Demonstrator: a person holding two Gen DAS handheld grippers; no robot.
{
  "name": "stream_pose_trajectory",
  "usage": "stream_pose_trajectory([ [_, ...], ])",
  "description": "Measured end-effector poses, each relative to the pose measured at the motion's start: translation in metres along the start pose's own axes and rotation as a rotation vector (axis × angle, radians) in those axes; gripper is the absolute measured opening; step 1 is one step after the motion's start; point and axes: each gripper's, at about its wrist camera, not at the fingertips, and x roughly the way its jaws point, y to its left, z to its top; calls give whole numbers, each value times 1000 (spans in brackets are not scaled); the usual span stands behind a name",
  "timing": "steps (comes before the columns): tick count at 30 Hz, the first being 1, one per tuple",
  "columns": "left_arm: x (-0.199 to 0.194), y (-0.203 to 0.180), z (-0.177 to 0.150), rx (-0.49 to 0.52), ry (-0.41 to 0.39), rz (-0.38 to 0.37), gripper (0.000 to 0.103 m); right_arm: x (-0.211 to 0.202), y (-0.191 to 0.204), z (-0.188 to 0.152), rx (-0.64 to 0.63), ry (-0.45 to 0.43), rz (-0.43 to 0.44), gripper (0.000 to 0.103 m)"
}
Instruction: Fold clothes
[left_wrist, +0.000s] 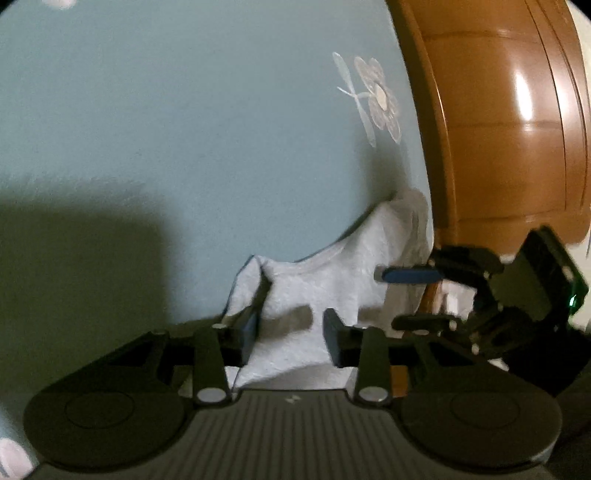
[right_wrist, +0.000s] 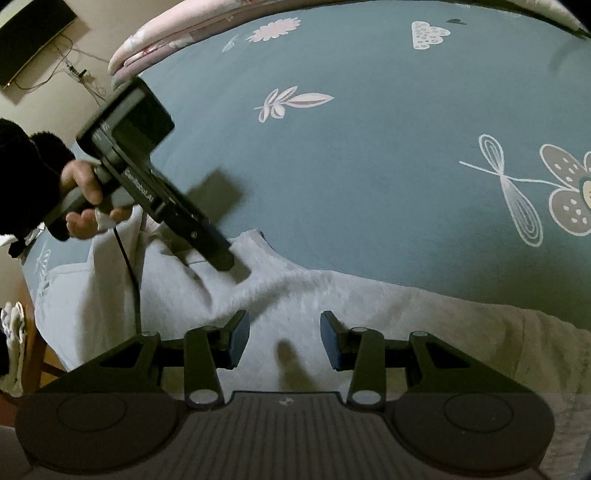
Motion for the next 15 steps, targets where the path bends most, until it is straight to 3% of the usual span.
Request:
stream_pose_trajectory([
  [2, -1, 1, 3, -16, -26, -25, 18, 3, 1, 1, 4, 8, -5, 48],
  [3, -4, -2, 6, 4, -56, -23, 4, 5, 2, 1, 6, 13, -9, 48],
  [7, -17, -17, 22, 95, -145, -5, 1, 9, 3, 4, 12, 16, -21, 48],
  [9, -16, -19, 26, 127, -128, 33, 1, 11, 4, 6, 3, 19, -30, 48],
  [15, -27, -12, 15, 78, -176, 82, 1, 12, 11, 10, -43, 21, -53, 48],
])
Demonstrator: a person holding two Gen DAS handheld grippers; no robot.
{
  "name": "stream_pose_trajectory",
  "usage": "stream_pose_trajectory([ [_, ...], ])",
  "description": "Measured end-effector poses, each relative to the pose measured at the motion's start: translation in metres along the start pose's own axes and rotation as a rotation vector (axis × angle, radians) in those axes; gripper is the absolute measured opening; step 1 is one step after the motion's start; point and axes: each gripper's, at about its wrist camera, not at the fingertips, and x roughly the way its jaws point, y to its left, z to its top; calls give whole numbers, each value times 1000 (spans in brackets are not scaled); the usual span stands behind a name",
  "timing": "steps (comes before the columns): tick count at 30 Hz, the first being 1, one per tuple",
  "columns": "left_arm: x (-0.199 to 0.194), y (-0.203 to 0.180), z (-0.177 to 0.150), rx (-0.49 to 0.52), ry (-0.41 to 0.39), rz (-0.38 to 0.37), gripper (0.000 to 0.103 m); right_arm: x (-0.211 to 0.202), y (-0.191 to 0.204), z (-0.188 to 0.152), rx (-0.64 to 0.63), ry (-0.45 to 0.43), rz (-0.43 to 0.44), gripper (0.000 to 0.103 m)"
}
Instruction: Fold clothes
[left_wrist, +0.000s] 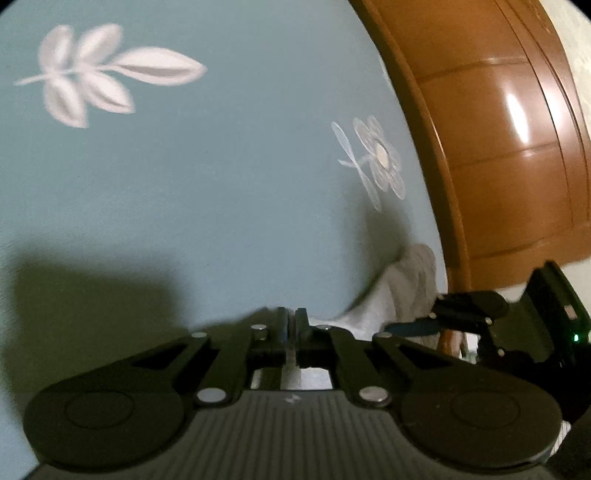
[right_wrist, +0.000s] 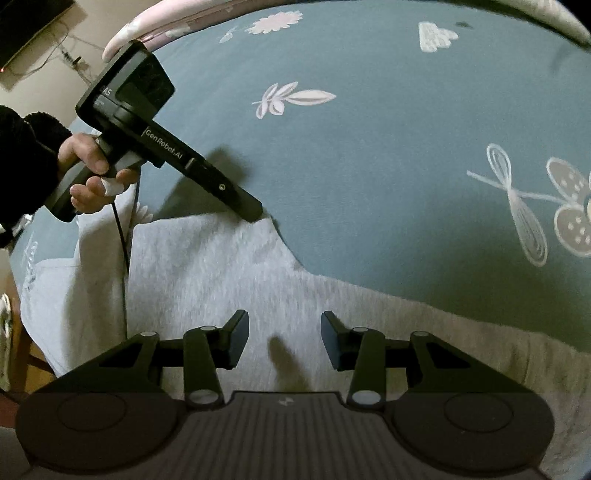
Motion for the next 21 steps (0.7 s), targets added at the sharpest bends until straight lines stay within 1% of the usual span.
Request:
stream_pose_trajectory([
  [1, -7, 1, -3, -15, -11, 12, 2, -1, 1, 1, -8, -2, -6, 48],
  [3, -22, -3, -7, -12, -36, 53, 2, -6, 1, -1, -8, -12, -37, 48],
  [5, -35, -20, -13, 48, -61, 85, 3, -13, -2, -4, 0, -24, -71, 48],
  [7, -40, -45, -20, 132, -73, 77, 7, -19, -8, -9, 40, -43, -107, 48],
  [8, -37, -56, -25, 161, -66, 59, 10, -21, -12, -11, 61, -48, -122, 48],
  [9, -30, -65, -30, 183, -54, 44, 12, -23, -16, -14, 81, -52, -137, 48],
  [11, -7, -80, -38, 232, -26, 35, 13, -22, -22, -18, 95, -52, -151, 48],
  [13, 20, -84, -46, 262, -9, 72, 13, -14, -28, -26, 89, -26, -179, 48],
  [14, 29, -79, -48, 262, -12, 116, 13, -10, -31, -31, 85, -14, -195, 48],
  [15, 37, -72, -50, 261, -22, 187, 12, -8, -34, -37, 73, 0, -224, 48],
  [16, 43, -65, -51, 257, -30, 248, 5, -6, -37, -43, 62, 13, -251, 48],
  [17, 41, -56, -50, 238, -38, 265, 4, -9, -42, -50, 67, 15, -258, 48],
  [18, 38, -53, -48, 216, -49, 263, 5, -13, -46, -56, 71, 17, -264, 48],
  [21, 31, -59, -46, 217, -36, 318, 5, -29, -49, -65, 71, 18, -277, 48],
])
